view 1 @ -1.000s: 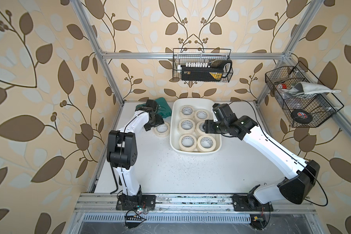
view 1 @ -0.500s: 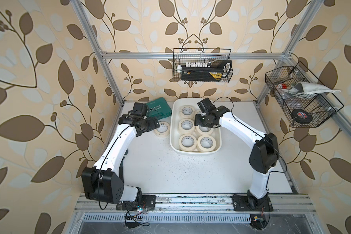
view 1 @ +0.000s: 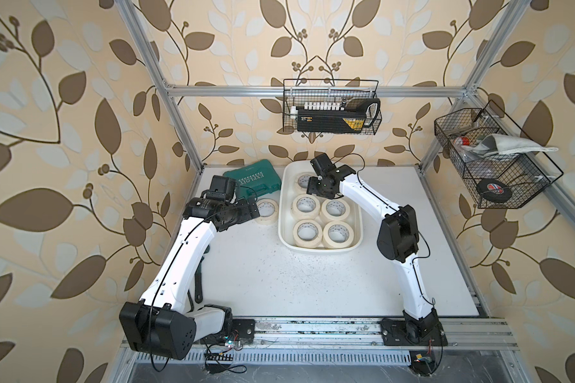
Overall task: Take out the art tape in the storage box
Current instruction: Pick up the art tape from the storage box.
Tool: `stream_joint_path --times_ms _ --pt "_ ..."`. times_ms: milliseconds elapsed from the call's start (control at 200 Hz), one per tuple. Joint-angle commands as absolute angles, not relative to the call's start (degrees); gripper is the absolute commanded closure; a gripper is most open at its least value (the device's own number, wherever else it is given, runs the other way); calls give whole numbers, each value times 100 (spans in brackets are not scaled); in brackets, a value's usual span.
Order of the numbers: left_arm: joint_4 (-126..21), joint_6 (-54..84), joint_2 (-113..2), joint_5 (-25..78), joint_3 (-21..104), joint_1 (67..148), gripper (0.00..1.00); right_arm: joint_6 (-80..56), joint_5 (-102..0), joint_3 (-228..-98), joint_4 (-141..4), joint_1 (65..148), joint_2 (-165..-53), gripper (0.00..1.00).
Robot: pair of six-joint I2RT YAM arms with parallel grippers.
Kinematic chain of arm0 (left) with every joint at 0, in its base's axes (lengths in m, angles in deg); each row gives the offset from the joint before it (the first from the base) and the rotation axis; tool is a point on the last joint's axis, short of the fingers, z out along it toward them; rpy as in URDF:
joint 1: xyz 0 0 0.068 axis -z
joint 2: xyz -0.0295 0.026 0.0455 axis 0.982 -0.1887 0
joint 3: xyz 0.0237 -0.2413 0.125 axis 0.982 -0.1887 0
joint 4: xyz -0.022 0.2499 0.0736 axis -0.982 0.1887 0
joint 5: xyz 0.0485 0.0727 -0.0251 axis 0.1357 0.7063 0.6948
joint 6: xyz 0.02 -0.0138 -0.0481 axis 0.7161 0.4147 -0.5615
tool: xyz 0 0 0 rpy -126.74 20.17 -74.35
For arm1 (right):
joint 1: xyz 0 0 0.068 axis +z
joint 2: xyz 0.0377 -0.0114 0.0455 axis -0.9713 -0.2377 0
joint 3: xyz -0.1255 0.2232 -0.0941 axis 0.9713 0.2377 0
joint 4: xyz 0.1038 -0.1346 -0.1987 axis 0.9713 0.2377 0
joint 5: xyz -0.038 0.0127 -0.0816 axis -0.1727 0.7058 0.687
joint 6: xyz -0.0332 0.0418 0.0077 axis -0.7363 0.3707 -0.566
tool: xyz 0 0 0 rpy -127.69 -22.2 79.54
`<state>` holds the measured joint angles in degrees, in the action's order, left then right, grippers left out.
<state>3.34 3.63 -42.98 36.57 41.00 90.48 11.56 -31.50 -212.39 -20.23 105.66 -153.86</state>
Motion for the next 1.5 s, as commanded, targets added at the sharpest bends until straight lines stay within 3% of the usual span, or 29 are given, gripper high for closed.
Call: stream_joint_path --times_ms 0,825,1025,1230,1494 --pt "312 481 -4148 3513 4019 9090 1 1404 -3041 -21660 -1930 10461 -15776 32" --pt "306 601 -4275 3498 4030 9090 1 2031 -3393 -22828 -2718 10131 -17075 43" --pt "284 611 -4319 3530 4026 9090 1 2168 -3460 -22842 -2821 10094 -17134 56" --pt "266 625 -4337 3549 4057 9090 1 2153 -3515 -22710 -2925 10068 -17032 77" --pt "266 631 -4381 3546 4113 9090 1 2159 -3587 -22487 -3049 9980 -16858 90"
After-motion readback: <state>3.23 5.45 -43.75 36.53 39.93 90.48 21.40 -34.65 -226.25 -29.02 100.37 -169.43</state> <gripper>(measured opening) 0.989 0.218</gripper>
